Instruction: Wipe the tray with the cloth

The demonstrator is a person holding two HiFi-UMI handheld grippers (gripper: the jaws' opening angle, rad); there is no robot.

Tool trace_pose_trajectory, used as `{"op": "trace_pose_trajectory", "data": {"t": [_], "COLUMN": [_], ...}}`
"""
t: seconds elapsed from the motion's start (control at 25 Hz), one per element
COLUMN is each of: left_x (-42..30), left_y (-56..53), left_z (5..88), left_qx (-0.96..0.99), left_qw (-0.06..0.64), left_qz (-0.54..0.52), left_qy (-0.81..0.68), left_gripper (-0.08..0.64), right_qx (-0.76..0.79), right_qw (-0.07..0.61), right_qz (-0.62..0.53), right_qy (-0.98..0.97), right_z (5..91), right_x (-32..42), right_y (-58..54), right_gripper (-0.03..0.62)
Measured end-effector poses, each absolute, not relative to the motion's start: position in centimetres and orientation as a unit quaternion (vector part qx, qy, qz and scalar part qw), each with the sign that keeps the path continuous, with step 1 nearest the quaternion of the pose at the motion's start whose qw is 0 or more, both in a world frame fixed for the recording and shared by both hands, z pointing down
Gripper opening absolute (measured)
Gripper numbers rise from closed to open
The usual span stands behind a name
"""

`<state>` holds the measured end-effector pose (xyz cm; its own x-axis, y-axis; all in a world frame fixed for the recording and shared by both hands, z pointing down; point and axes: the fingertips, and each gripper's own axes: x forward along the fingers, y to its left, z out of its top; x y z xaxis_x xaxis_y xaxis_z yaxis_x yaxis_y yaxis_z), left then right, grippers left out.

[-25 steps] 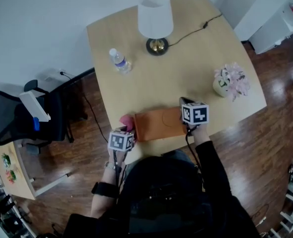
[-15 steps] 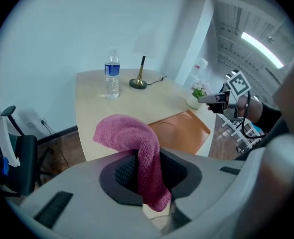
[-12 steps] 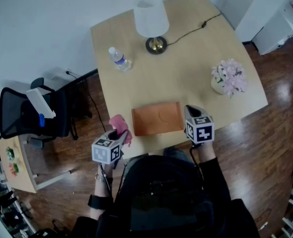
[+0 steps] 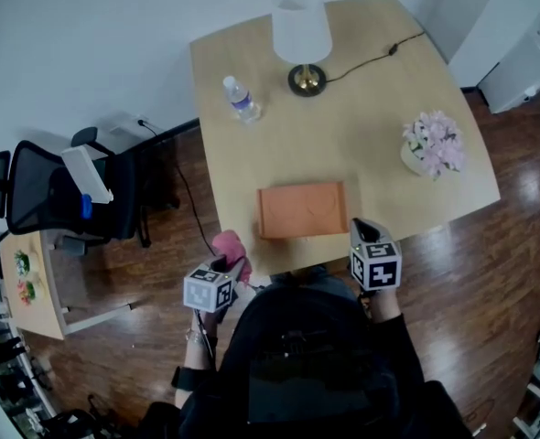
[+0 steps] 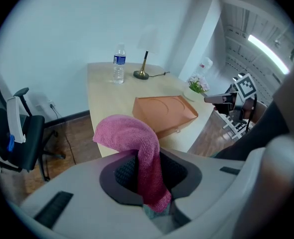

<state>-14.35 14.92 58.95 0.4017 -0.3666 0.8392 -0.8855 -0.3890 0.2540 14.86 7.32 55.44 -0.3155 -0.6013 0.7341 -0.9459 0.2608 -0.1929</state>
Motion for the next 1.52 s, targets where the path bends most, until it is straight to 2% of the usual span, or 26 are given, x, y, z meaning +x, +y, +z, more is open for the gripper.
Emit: {"op": "trace_pose_trajectory", "data": {"t": [0.56,0.96,1.0,1.12,1.16,1.24,1.44,1.48,1.52], "left_x": [-15.4,-16.5,-16.5,-16.5,-16.6,-17.2,-16.5,-15.5,-14.4], "left_y": [7.6,4.2,4.3,4.4,4.4,4.4,5.8,6.5,7.3], "left_z": [63.4,69.3,69.5,68.6,68.0,66.1,55.9,53.7,51.9], "left_qx": [0.779,0.769,0.77,0.777,0.78,0.787,0.837,0.848,0.858], "left_qw": [0.331,0.354,0.359,0.372,0.37,0.36,0.298,0.287,0.279], "left_qz": [0.385,0.406,0.399,0.361,0.349,0.327,0.249,0.237,0.228], "left_qy": [-0.367,-0.344,-0.345,-0.357,-0.364,-0.379,-0.385,-0.377,-0.367], "left_gripper": [0.087,0.106,0.127,0.355,0.394,0.413,0.393,0.332,0.229], "right_qx": [0.543,0.562,0.562,0.566,0.567,0.568,0.559,0.555,0.549], "right_qw": [0.294,0.305,0.308,0.303,0.3,0.297,0.286,0.284,0.283], "right_qz": [0.317,0.33,0.33,0.331,0.332,0.33,0.325,0.325,0.325], "right_qy": [-0.72,-0.694,-0.693,-0.692,-0.692,-0.693,-0.707,-0.711,-0.716], "right_z": [55.4,56.1,56.2,56.1,56.0,55.9,55.3,55.2,55.2], "right_x": [13.3,13.8,13.9,14.0,14.0,14.0,12.7,12.3,11.9], "right_y": [11.4,13.5,13.6,13.6,13.5,13.2,12.4,12.3,12.2], "right_gripper": [0.008,0.008,0.008,0.008,0.008,0.008,0.008,0.008,0.008]}}
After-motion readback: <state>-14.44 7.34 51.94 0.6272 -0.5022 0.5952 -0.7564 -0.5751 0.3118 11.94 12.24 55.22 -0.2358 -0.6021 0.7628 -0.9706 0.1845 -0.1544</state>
